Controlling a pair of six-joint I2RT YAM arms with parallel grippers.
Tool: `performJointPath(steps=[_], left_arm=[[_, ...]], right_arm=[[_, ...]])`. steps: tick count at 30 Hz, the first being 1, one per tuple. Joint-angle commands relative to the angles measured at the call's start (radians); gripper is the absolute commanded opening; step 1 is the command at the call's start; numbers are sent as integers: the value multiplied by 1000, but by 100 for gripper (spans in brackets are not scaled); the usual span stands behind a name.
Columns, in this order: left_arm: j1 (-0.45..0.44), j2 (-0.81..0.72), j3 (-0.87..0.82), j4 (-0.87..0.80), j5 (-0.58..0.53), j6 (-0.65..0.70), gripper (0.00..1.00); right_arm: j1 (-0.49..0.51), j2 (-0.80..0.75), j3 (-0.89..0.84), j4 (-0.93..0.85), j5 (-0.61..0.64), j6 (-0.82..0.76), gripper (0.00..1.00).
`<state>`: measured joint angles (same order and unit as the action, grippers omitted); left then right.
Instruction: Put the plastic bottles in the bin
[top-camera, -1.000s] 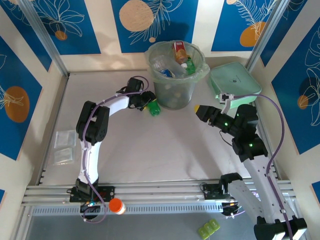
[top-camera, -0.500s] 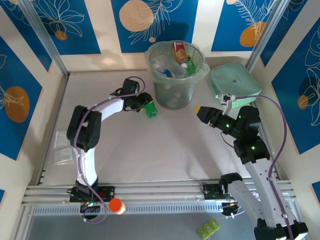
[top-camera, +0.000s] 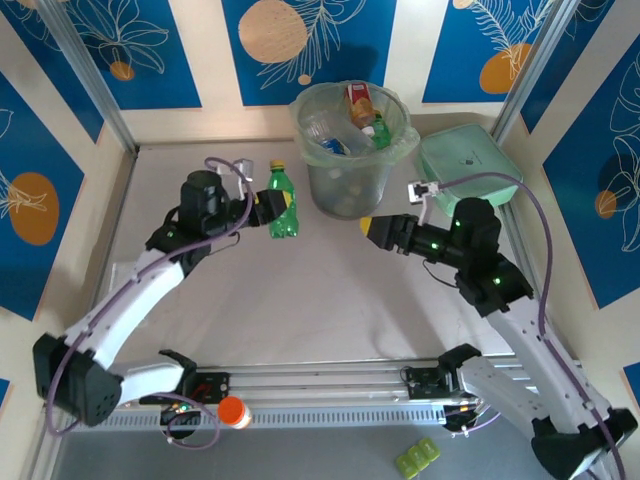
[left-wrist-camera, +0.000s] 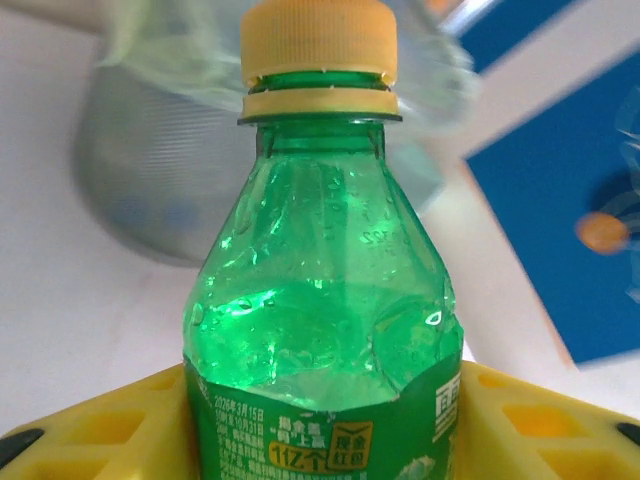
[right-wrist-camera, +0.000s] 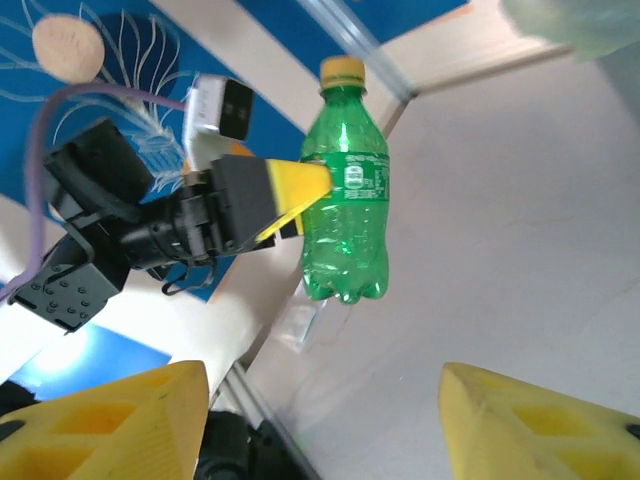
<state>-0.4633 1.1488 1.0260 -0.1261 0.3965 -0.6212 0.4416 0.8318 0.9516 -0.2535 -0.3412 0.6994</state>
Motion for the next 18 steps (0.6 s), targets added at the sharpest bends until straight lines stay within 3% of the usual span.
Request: performJointPath(steps=[1, 8, 18], left_arm=[[-27, -78, -41, 109, 191, 107, 56], [-51, -170, -89, 210, 396, 81, 56], [-83, -180, -95, 224, 467, 43, 56]], right_arm=[[63, 49, 64, 28, -18, -26, 65], [118, 140, 129, 119, -15, 20, 78], [176, 350, 375, 52, -100, -95, 77]])
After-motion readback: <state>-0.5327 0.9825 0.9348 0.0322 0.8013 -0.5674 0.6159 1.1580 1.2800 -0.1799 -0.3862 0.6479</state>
